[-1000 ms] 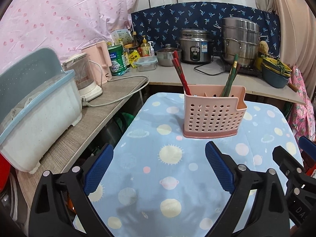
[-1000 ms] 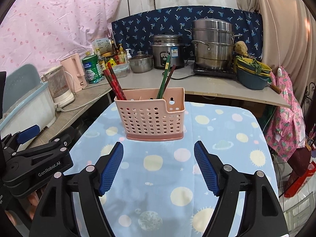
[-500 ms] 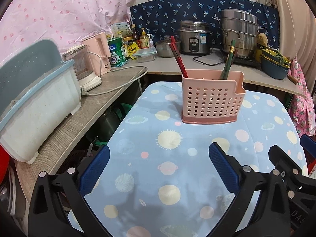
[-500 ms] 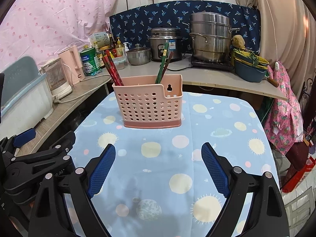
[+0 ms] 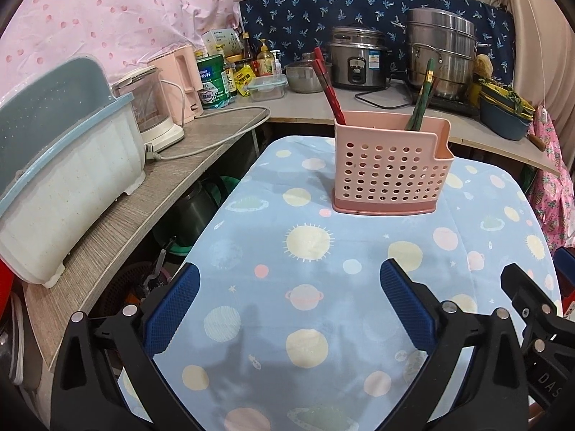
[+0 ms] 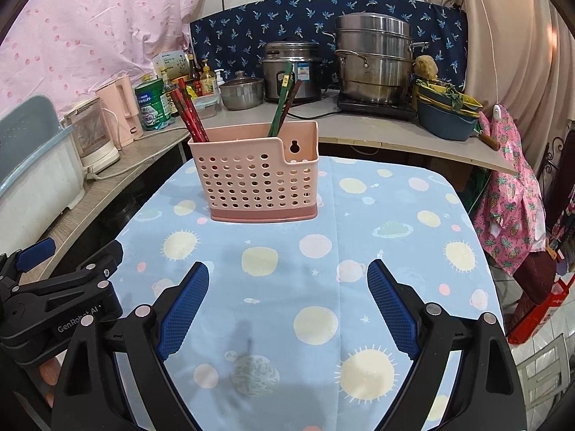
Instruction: Organize utensils
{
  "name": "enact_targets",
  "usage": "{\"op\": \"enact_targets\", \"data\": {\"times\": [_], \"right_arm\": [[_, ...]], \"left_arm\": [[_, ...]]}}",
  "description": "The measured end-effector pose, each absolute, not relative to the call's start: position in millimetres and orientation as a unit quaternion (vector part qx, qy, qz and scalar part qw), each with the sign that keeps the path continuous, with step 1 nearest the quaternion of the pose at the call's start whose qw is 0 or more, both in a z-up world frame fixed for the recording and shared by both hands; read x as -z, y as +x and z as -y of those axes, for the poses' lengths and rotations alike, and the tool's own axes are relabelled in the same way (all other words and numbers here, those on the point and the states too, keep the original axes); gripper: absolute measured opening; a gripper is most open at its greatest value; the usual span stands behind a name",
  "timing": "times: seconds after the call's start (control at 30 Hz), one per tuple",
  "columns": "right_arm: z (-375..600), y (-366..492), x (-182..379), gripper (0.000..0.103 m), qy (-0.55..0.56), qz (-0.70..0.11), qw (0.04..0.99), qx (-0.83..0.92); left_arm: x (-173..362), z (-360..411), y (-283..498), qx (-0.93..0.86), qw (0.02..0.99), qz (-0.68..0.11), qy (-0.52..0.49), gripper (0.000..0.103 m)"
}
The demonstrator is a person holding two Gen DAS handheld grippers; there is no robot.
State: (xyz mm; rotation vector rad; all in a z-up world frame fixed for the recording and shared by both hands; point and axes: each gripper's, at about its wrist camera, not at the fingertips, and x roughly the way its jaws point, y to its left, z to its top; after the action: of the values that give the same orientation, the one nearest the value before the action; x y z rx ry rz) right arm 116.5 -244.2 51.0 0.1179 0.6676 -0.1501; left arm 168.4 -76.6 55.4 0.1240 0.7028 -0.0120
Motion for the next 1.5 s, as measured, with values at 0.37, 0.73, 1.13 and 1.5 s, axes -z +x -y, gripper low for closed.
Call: {"op": "enact_targets", "data": {"times": [0.37,0.73,1.13,1.5], "right_arm": [[251,126,-43,0.086,0.058,-0.335,0.938,0.074],[252,131,-38,0.086,0.059,-0.340,0.935,0.075],[249,134,-36,0.086,0.059,-0.343,0.935,0.074],[249,138,-31,0.086,0.060,-0.345,0.934,0.074]], "left_arm": [[-51,81,178,0.008,0.935,-0.350,0.061,0.096],[-49,81,183,0.006,0.934,-0.352,0.061,0.096],[-49,79,186,0.005,0.934,-0.351,0.061,0.096],[-48,81,190,0.007,0.934,-0.350,0.064,0.096]]}}
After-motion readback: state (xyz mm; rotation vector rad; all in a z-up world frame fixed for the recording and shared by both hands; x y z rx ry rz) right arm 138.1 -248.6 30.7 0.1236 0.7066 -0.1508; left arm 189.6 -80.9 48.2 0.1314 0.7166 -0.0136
